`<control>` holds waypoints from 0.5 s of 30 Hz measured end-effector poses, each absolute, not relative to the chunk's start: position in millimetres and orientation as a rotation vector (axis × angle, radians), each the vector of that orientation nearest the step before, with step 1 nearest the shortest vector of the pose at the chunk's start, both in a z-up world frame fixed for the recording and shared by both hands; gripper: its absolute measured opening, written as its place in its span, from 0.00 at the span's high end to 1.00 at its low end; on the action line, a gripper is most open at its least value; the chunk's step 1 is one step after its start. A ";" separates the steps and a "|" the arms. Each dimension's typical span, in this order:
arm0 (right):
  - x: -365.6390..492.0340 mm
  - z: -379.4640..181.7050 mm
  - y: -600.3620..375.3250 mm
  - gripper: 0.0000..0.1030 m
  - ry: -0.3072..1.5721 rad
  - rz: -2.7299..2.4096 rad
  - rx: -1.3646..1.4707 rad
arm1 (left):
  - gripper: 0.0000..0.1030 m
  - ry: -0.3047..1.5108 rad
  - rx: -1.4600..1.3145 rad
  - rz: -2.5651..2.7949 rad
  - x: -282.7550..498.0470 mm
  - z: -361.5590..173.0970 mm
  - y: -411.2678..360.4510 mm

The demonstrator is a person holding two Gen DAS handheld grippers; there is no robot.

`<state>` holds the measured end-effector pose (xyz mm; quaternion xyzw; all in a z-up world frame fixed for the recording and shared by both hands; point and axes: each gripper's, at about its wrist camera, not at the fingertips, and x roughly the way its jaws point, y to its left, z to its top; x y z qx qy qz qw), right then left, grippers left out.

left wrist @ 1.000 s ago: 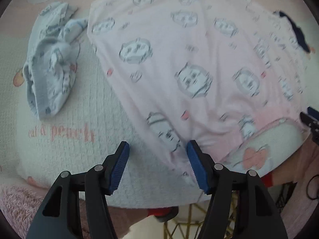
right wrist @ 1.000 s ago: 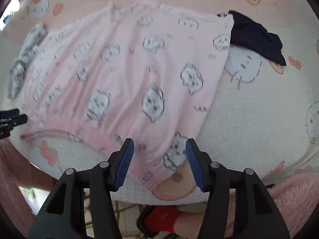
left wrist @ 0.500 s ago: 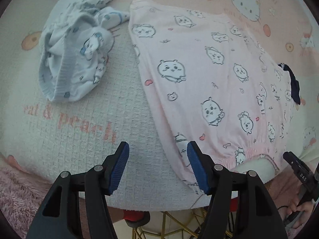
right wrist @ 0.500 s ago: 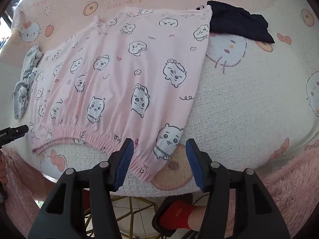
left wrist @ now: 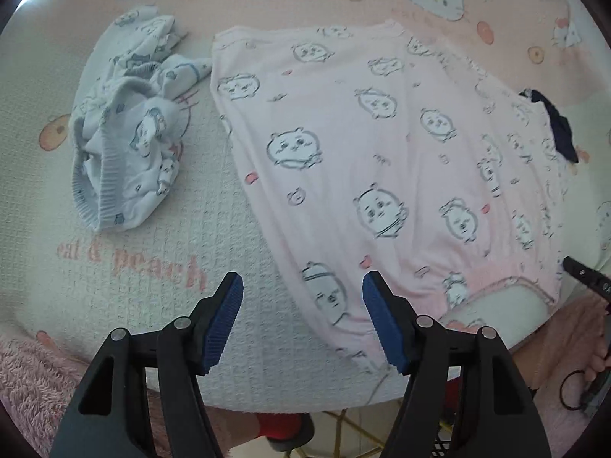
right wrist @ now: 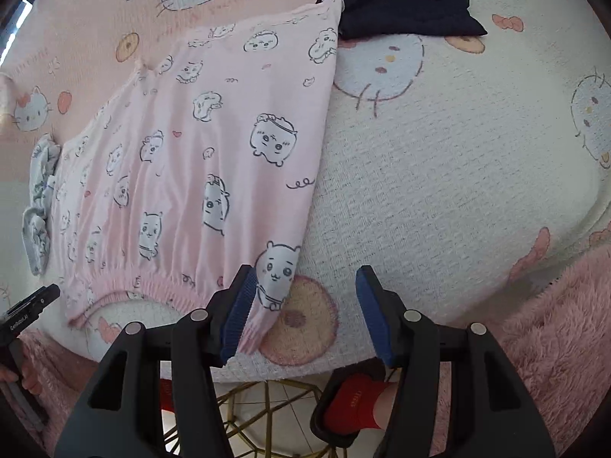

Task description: Fold clothes

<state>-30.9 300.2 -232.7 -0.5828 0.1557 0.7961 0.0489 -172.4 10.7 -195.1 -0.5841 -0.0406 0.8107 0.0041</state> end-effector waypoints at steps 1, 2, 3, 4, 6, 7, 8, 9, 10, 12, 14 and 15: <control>-31.1 -236.0 295.8 0.46 0.461 2.416 -1.808 | 0.34 -0.102 -1.833 2.536 -174.2 -197.6 15.7; -31.3 -239.1 291.3 0.46 0.445 2.407 -1.839 | 0.34 -0.060 -1.854 2.522 -173.6 -200.1 2.4; -30.1 -239.6 284.5 0.46 0.387 2.400 -1.862 | 0.34 -0.028 -1.885 2.503 -170.5 -204.3 -0.9; -29.0 -240.0 277.7 0.45 0.329 2.393 -1.885 | 0.34 0.004 -1.915 2.482 -167.4 -208.5 -4.1; -26.8 -240.9 264.5 0.44 0.215 2.375 -1.926 | 0.34 0.055 -1.957 2.458 -164.3 -214.5 -5.4; -25.1 -239.5 262.2 0.44 0.196 2.376 -1.926 | 0.34 0.075 -1.970 2.455 -164.2 -216.4 -3.7; -23.6 -238.4 261.9 0.44 0.200 2.373 -1.928 | 0.34 0.120 -1.991 2.468 -164.9 -216.8 -3.9; -22.1 -237.1 263.0 0.44 0.218 2.369 -1.928 | 0.34 0.166 -2.012 2.480 -165.6 -217.3 -4.2; -20.5 -235.3 264.2 0.44 0.236 2.363 -1.926 | 0.34 0.211 -2.032 2.491 -166.3 -217.8 -4.6; -16.3 -229.4 266.1 0.44 0.267 2.361 -1.899 | 0.30 0.146 -2.056 2.494 -162.3 -213.6 -33.3; -10.9 -216.9 265.5 0.44 0.278 2.399 -1.830 | 0.30 0.040 -2.059 2.516 -160.2 -207.2 -50.1; -10.0 -208.7 264.1 0.44 0.279 2.426 -1.788 | 0.30 -0.016 -2.036 2.534 -160.5 -202.5 -53.8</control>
